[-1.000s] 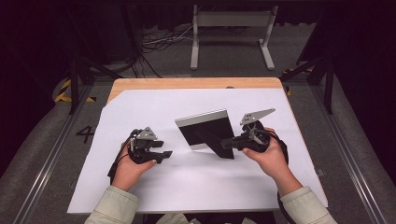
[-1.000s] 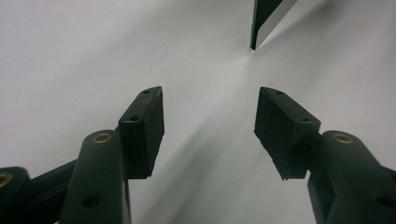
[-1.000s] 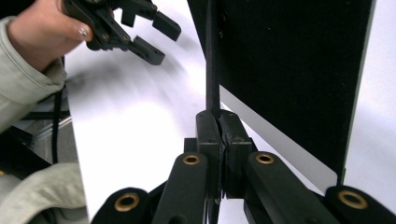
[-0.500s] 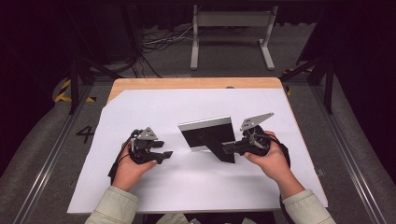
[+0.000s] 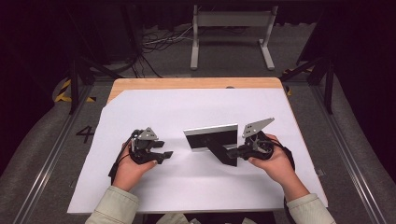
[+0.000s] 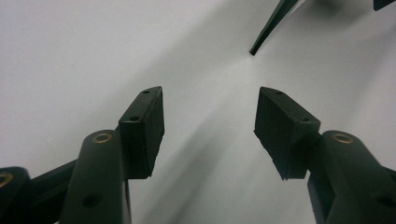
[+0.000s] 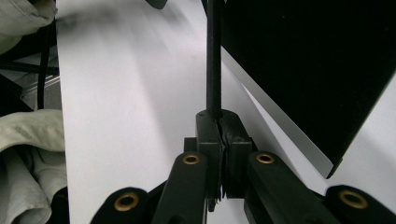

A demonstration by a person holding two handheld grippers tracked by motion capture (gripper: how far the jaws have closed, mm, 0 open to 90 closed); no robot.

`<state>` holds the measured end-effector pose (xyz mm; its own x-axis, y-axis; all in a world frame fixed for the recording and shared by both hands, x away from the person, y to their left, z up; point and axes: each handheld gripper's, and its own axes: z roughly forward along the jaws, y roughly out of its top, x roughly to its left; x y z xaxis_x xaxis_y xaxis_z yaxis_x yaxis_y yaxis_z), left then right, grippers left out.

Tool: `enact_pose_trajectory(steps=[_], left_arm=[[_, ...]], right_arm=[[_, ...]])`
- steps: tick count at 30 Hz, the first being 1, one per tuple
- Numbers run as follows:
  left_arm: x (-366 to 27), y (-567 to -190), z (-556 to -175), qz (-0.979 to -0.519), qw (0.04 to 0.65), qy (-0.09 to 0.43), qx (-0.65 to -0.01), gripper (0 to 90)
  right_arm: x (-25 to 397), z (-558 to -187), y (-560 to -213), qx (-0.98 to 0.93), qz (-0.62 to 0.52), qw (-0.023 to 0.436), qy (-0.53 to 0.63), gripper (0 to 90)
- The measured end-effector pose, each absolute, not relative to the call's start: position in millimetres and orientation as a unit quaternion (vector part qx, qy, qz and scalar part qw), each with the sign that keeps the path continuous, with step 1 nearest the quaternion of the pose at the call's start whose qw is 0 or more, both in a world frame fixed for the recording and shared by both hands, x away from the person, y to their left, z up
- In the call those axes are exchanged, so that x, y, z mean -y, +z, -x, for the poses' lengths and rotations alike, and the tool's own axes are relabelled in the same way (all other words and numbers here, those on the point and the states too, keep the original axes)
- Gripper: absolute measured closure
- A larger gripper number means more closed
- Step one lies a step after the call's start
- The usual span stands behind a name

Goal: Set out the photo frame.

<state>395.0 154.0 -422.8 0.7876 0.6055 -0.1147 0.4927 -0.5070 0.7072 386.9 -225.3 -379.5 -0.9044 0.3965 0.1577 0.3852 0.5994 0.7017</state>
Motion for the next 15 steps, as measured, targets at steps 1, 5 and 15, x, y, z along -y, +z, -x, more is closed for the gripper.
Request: enact_pose_trajectory(steps=[1, 5, 15], left_arm=[[-153.7, -423.0, -394.8, -0.865, 0.382, 0.077, -0.317, 43.5], [-153.4, -423.0, -394.7, -0.864, 0.382, 0.078, -0.318, 43.5], [-151.8, -422.7, -395.4, -0.866, 0.384, 0.075, -0.313, 44.6]], right_arm=[[226.2, -386.5, -380.1, -0.895, -0.217, 0.009, 0.390, 88.1], [229.6, -386.5, -382.8, -0.895, -0.211, 0.012, 0.392, 88.0], [235.5, -385.9, -394.8, -0.902, -0.215, 0.018, 0.374, 87.0]])
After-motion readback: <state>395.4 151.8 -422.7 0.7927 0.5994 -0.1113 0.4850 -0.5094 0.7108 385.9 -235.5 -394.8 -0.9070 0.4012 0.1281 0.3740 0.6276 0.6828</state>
